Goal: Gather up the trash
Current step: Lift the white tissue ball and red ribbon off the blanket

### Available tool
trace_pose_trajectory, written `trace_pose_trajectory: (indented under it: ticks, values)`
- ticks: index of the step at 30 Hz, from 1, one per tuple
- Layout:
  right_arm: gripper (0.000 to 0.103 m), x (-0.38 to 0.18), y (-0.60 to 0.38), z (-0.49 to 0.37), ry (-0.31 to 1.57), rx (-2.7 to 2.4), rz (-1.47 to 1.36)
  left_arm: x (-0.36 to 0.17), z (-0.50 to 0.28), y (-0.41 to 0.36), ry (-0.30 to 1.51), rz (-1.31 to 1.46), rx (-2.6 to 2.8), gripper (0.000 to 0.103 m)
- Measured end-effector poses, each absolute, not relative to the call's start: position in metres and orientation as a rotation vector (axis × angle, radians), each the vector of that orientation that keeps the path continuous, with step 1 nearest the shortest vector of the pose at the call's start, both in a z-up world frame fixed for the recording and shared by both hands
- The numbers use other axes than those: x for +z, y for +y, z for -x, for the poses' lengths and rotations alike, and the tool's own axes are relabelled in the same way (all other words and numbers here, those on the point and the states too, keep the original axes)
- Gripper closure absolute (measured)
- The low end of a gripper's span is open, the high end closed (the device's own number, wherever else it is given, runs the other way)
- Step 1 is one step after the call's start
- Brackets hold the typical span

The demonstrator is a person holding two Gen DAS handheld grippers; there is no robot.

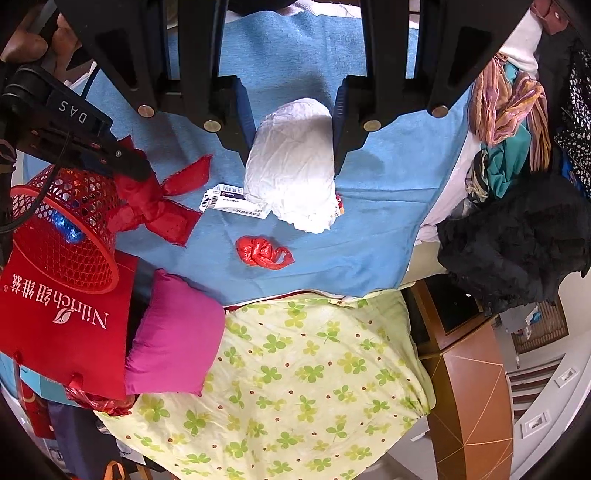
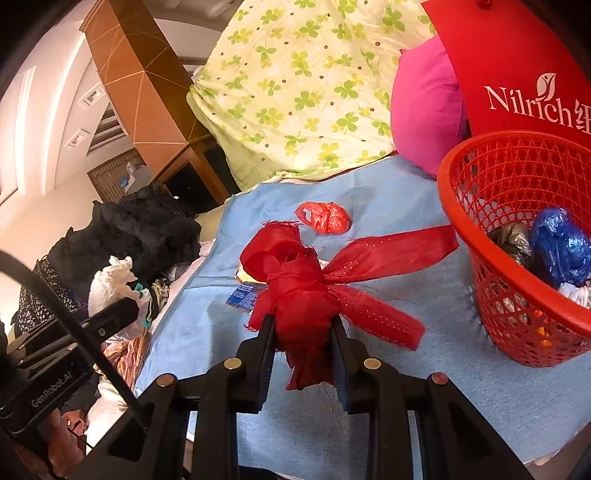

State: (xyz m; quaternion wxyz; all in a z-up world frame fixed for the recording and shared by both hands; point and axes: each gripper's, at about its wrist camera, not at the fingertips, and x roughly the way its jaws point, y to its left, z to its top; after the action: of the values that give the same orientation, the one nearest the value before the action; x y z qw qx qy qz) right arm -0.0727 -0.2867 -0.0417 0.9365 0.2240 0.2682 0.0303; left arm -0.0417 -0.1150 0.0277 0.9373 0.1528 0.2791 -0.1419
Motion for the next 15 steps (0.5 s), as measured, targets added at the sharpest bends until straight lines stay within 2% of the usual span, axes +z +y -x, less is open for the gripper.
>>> trace_pose_trajectory:
  ticks: [15]
  values:
    - [0.073, -0.038, -0.300, 0.082, 0.526, 0.048, -0.473, 0.023, 0.048, -0.133, 0.563, -0.356, -0.305, 0.064]
